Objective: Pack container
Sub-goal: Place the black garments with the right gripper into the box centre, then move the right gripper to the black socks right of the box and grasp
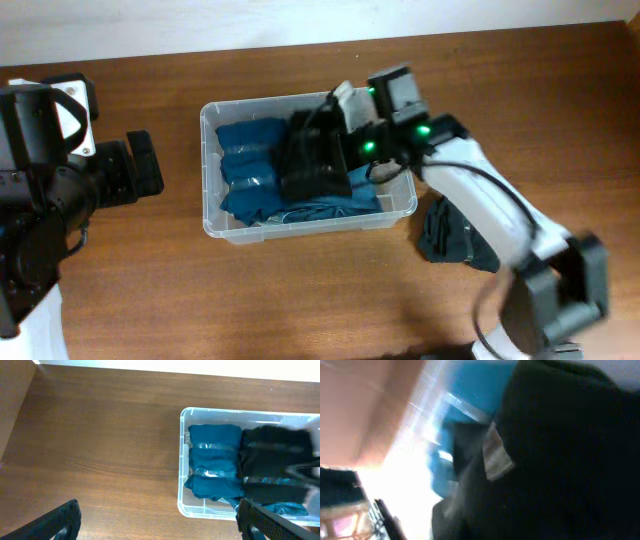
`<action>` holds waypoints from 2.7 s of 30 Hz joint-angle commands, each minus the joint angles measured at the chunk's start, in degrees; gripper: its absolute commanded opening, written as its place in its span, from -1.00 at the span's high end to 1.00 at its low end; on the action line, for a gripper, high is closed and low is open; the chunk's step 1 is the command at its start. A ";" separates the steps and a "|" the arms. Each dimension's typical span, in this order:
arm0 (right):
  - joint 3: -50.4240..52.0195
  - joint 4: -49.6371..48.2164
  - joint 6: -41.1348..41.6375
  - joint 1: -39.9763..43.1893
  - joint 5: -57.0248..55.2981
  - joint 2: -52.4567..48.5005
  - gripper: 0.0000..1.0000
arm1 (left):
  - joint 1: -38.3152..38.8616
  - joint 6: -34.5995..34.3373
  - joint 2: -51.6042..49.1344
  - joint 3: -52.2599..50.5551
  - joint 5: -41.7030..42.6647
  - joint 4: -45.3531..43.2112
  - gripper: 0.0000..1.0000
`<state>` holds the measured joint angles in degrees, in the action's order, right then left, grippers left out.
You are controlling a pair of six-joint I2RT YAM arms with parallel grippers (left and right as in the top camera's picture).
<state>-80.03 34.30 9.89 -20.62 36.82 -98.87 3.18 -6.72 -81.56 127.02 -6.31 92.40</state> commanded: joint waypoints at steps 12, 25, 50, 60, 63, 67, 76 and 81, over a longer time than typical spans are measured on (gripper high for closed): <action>-0.66 20.59 -5.18 0.39 -19.69 -4.17 0.14 | -0.35 -0.26 0.55 0.11 -0.61 -0.07 -0.99; -0.66 22.03 10.10 8.50 -19.74 22.69 -0.97 | -0.35 -0.26 0.55 0.11 -0.61 -0.04 -0.99; 39.54 12.83 7.54 43.89 -10.19 20.94 -0.97 | -0.35 -0.26 0.55 0.11 -0.61 0.09 -0.99; 44.94 1.77 8.09 43.89 -9.16 16.22 -0.82 | -0.35 -0.26 0.55 0.11 -0.61 0.09 -0.99; 44.94 -1.99 8.17 43.89 -15.87 14.93 -0.82 | -0.35 -0.26 0.52 0.11 -0.61 0.09 -0.99; 44.94 -3.72 8.31 43.89 -15.15 13.84 -0.73 | -0.35 -0.26 0.55 0.11 -0.61 0.09 -0.99; 44.96 4.13 16.52 44.02 -13.51 12.94 -0.98 | -0.35 -0.26 0.55 0.11 -0.61 0.09 -0.99; 45.00 8.83 21.33 44.00 -13.44 12.94 -0.97 | -0.35 -0.26 0.55 0.11 -0.61 0.09 -0.99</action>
<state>-38.48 40.69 25.58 23.27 26.81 -83.11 3.18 -6.72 -81.56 127.02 -6.31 92.40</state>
